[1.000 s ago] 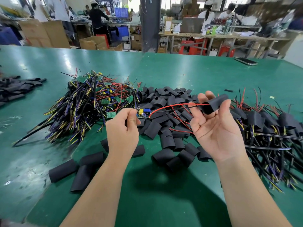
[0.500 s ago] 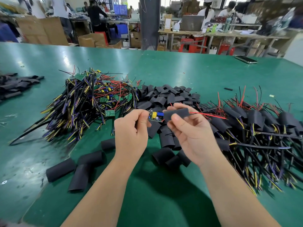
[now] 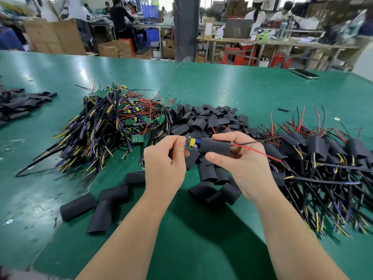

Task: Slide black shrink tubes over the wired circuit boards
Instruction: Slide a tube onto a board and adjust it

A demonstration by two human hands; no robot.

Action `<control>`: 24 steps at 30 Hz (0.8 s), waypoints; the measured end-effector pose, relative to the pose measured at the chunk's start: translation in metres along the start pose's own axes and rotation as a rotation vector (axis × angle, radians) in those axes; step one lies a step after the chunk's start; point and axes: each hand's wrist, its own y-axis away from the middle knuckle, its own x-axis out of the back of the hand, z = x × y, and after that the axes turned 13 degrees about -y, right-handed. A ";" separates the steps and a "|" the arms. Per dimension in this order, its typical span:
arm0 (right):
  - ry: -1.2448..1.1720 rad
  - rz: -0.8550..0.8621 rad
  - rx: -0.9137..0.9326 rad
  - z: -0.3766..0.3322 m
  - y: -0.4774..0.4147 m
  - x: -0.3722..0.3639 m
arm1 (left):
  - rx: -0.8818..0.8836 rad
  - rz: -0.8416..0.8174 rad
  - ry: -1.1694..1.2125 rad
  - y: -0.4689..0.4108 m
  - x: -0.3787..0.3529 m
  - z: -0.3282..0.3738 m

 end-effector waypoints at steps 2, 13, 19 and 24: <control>0.004 -0.023 0.001 0.000 0.001 0.001 | -0.006 -0.016 -0.007 0.000 0.001 0.001; -0.325 0.092 -0.120 0.010 0.004 -0.016 | -0.144 -0.026 -0.129 0.003 0.003 0.011; -0.520 0.094 -0.228 0.008 0.005 -0.018 | -0.049 0.012 0.073 0.003 0.002 0.012; -0.532 0.127 -0.257 0.010 0.006 -0.020 | -0.112 -0.014 0.051 0.001 0.001 0.005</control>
